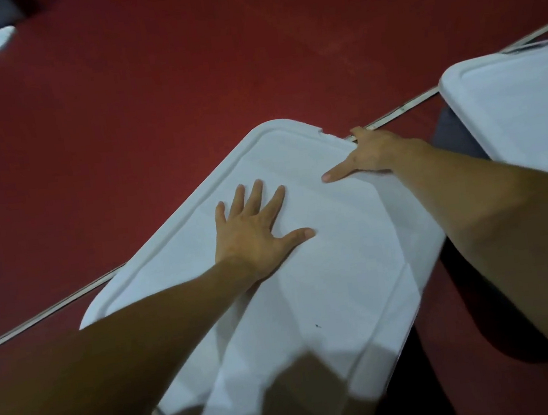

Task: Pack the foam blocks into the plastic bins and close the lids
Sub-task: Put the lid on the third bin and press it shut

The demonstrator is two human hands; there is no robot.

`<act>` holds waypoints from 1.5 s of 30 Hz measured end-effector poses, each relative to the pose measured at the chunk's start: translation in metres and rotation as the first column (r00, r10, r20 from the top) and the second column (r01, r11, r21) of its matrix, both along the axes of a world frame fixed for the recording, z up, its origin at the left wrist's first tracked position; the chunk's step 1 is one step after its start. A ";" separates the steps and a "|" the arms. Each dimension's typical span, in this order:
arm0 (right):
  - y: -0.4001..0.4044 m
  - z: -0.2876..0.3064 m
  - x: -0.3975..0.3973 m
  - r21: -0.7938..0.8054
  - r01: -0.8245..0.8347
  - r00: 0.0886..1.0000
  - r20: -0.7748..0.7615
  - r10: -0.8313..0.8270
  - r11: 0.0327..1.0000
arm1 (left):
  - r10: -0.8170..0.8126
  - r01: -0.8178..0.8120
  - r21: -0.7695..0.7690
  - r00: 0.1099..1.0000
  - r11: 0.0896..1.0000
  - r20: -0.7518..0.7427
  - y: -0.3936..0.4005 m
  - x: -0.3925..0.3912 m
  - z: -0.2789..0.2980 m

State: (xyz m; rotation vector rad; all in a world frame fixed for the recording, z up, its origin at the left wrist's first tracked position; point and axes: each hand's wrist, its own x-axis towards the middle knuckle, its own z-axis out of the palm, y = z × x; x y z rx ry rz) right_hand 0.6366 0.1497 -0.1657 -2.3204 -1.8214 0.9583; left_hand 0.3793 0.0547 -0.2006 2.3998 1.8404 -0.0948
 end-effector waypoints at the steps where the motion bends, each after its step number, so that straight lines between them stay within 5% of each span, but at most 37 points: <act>1: -0.001 -0.001 0.000 0.018 0.010 1.000 0.000 -0.010 1.000 | -0.002 0.002 0.005 1.000 1.000 -0.001 0.000 0.000 0.000; 7: -0.022 -0.011 -0.010 0.407 -0.010 0.976 0.204 -0.081 0.913 | -0.008 0.008 0.015 1.000 1.000 -0.012 0.001 0.000 -0.002; 10: -0.031 -0.013 -0.017 0.473 -0.033 0.965 0.245 -0.095 0.880 | -0.010 0.010 0.020 1.000 1.000 -0.025 0.000 0.000 -0.004; 18: -0.064 -0.015 -0.028 0.434 -0.113 0.956 0.293 -0.022 0.894 | 0.066 -0.066 -0.006 0.998 0.998 -0.009 -0.012 0.002 0.002; 24: -0.129 -0.010 -0.033 0.163 -0.199 0.952 0.265 0.152 0.966 | 0.064 -0.063 -0.098 0.998 0.993 0.010 -0.057 0.002 0.013; 31: -0.217 0.007 -0.037 0.053 -0.322 0.912 0.286 0.294 0.945 | 0.054 -0.054 -0.154 0.999 0.987 -0.007 -0.129 -0.028 0.025; 45: -0.224 -0.012 -0.060 0.198 -0.257 0.931 0.312 0.187 0.946 | 0.157 -0.159 -0.113 0.987 0.981 -0.029 -0.129 -0.068 0.017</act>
